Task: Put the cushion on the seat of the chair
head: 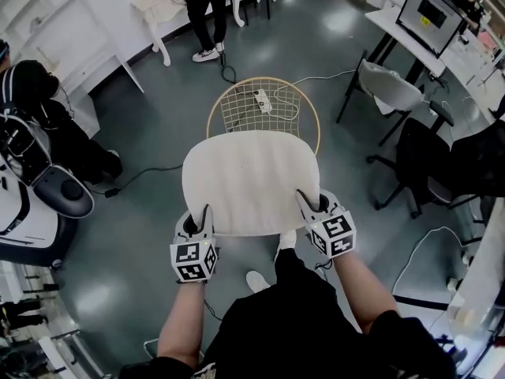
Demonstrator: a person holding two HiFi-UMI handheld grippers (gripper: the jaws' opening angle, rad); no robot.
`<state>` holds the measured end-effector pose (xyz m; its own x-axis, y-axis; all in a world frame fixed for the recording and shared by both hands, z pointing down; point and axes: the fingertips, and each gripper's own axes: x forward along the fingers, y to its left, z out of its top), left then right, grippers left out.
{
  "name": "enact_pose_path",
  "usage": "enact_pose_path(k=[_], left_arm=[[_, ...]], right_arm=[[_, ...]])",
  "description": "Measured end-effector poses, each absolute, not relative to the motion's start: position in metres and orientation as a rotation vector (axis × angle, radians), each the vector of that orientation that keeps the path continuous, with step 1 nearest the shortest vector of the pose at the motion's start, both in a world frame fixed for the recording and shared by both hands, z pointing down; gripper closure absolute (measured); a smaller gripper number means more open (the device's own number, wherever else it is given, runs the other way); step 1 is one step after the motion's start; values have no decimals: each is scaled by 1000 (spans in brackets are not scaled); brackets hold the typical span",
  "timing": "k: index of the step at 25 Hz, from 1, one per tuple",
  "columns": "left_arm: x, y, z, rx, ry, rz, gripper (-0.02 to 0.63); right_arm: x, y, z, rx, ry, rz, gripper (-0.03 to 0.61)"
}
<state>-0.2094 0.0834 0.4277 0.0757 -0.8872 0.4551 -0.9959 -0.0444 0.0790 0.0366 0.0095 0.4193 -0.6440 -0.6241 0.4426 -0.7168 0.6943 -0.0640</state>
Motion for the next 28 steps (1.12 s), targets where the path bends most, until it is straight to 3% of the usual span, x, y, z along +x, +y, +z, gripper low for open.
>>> enact_pose_path(k=[17,28], left_arm=[[-182,-93,471,1921,-1854,448,511],[-183,-146,524,1884,-1793,499,508]], right_arm=[[66,-174,463,981,-2491,401,512],[68,-226,516,973,-2440,459,512]])
